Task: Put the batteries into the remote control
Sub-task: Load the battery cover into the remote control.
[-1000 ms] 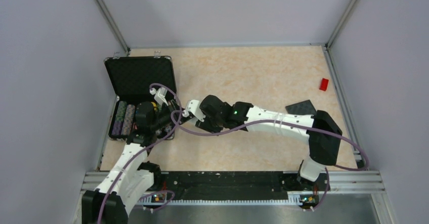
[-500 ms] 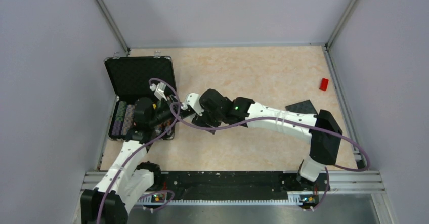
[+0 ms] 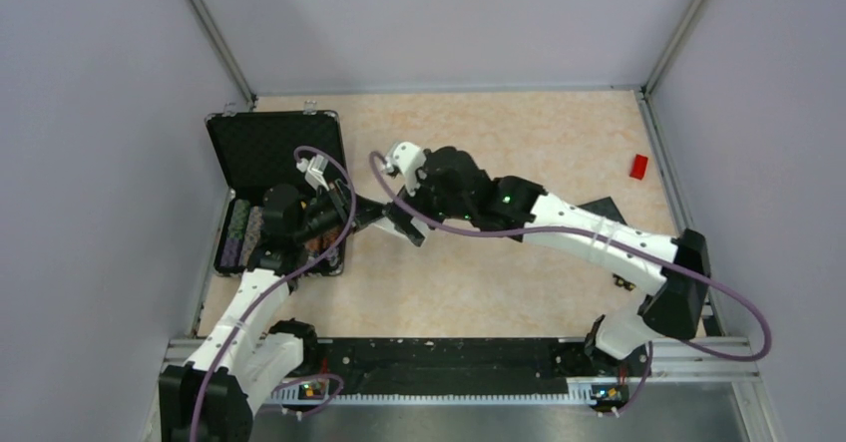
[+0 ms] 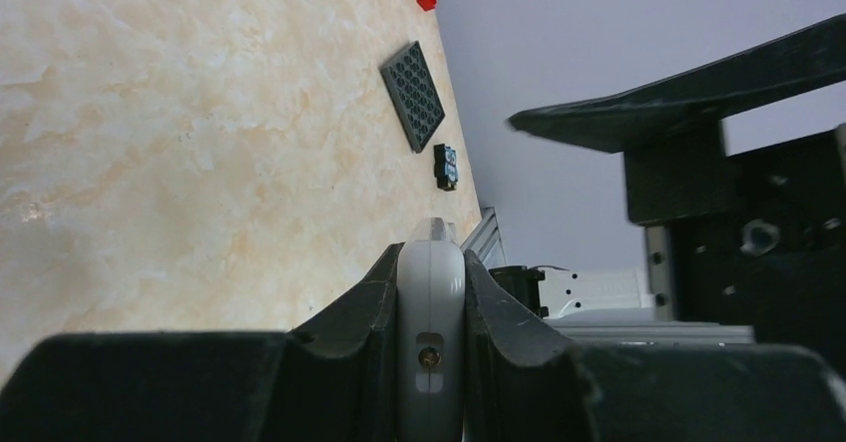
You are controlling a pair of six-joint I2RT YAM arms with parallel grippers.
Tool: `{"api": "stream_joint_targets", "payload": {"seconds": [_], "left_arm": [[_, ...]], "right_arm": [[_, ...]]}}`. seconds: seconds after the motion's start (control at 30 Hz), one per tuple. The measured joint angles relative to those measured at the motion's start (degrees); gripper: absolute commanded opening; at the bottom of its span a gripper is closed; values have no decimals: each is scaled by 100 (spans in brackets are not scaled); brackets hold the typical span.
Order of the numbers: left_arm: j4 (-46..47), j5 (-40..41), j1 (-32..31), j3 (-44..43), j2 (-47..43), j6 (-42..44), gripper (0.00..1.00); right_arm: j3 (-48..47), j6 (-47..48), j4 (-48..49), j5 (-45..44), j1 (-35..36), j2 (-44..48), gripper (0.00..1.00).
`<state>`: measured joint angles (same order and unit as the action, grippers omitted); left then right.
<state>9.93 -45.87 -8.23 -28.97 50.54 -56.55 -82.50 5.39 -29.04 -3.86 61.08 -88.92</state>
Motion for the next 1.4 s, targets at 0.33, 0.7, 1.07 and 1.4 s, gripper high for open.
{"api": "stream_joint_targets", "payload": {"seconds": [0.33,0.7,1.07,1.4], "left_arm": [[81,-101,22,-221,50,-503,0],[214,-55,22,-503,-131,-1862,0],[212,118,22,-542,-435,-2581,0],[306,365,22,-575,-671,-2868,0]], "right_arm": [[662,-1836,710,63,-776,1635,95],[2389,-4516,2155,310,-994,2608,79],[2739,-5705,3246,901,-994,2540,68],[2852,-6203,3508,1320,-994,2317,53]]}}
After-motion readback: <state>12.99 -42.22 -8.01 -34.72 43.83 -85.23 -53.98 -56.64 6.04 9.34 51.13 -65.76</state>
